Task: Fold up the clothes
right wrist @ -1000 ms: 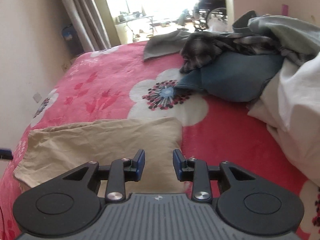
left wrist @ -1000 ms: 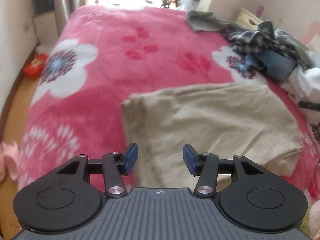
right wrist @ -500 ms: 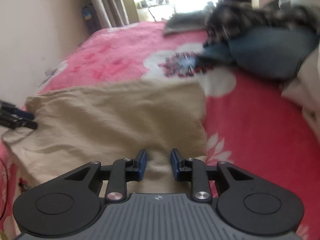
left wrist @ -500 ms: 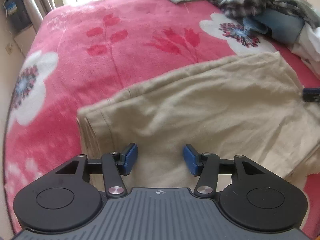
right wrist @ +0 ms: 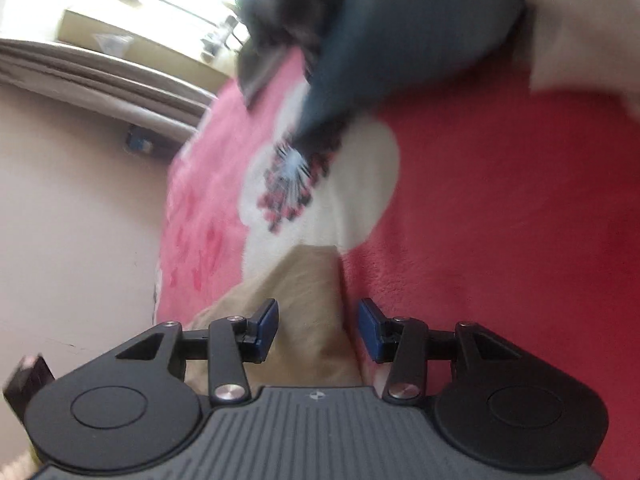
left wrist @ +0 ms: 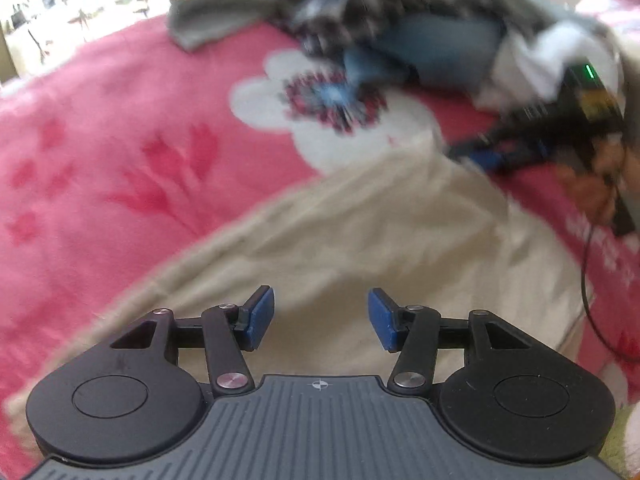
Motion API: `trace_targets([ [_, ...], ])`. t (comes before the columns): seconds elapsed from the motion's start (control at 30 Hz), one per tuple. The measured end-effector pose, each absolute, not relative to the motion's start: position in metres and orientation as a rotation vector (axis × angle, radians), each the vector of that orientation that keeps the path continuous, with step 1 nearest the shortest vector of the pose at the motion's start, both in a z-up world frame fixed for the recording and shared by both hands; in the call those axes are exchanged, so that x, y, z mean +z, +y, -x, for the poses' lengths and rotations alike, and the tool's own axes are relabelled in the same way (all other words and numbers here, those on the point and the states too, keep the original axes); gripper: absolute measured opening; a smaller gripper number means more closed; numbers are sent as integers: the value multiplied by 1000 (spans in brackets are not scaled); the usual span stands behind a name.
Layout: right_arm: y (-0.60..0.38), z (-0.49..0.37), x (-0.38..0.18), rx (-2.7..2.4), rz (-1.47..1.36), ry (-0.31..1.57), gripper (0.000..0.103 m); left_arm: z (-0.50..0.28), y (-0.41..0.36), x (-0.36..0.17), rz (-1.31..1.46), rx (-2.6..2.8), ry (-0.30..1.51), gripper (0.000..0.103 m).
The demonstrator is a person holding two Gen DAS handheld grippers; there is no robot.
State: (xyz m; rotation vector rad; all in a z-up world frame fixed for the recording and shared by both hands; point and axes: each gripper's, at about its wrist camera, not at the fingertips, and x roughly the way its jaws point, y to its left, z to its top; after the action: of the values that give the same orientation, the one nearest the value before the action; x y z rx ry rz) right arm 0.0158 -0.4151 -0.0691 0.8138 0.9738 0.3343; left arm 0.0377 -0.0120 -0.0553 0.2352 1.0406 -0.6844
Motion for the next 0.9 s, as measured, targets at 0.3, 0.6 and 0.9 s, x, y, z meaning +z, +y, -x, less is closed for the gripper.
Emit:
trace_targets([
  [0.3,-383,-20,-45,486,-474,703,12,-39,-9,-75,-175,-660,1083,52],
  [0.6,-420,7,-52,346,-664,745,22,-40,-9,-74,-182,-661,1078,52],
  [0.9,-380,96,-44,440,-313,938,19,-35,0,-73,-183,-652,1053,52],
])
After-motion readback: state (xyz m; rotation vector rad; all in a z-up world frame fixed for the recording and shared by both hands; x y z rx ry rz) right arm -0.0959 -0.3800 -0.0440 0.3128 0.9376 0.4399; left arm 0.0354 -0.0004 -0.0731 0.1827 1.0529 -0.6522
